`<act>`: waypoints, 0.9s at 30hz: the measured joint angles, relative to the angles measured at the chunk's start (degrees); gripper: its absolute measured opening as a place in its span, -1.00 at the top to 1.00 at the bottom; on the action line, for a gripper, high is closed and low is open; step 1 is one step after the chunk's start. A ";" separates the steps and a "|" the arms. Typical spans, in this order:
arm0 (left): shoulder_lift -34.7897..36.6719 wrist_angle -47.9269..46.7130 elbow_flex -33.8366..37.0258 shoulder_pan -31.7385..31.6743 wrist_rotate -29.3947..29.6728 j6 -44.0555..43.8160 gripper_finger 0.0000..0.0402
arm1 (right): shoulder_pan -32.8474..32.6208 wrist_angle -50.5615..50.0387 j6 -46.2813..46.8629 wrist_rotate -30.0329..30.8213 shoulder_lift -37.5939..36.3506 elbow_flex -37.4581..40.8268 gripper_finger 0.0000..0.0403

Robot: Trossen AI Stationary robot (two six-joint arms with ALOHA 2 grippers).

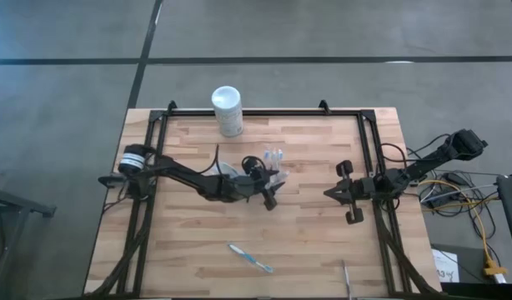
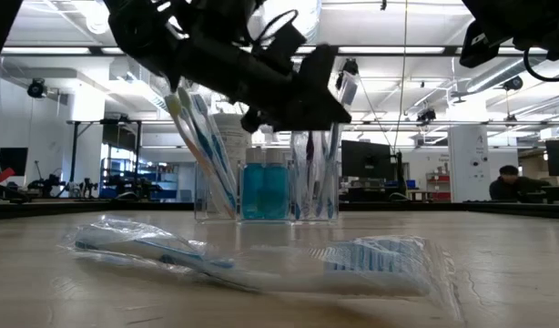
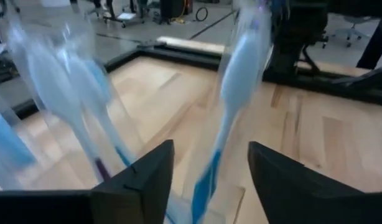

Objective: Pick & Place toothbrushing station
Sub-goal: Put the purple toothbrush into the transparent organizer

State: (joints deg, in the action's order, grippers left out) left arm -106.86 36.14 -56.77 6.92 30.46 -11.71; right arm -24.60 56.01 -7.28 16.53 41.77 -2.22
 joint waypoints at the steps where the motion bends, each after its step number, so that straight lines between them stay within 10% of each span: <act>1: 0.60 -0.11 0.00 0.05 0.00 0.49 -0.07 | 0.00 -0.02 0.11 -0.01 0.05 0.00 0.96; 7: 8.79 -3.42 -0.04 2.40 -4.00 10.39 -0.22 | 0.00 -0.14 0.64 -0.04 0.05 0.00 0.96; 15: 32.34 -30.39 -0.20 10.82 -8.41 14.71 -0.16 | 0.00 -0.55 0.87 -0.04 0.08 0.00 0.96; 27: 60.82 -35.94 18.70 28.57 2.18 9.29 0.89 | 0.00 -1.02 2.06 -0.25 0.82 0.00 0.96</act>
State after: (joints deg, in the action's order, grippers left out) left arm -46.04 0.20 -38.08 35.49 32.64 -2.42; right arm -24.60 55.00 -5.23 16.29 42.59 -2.22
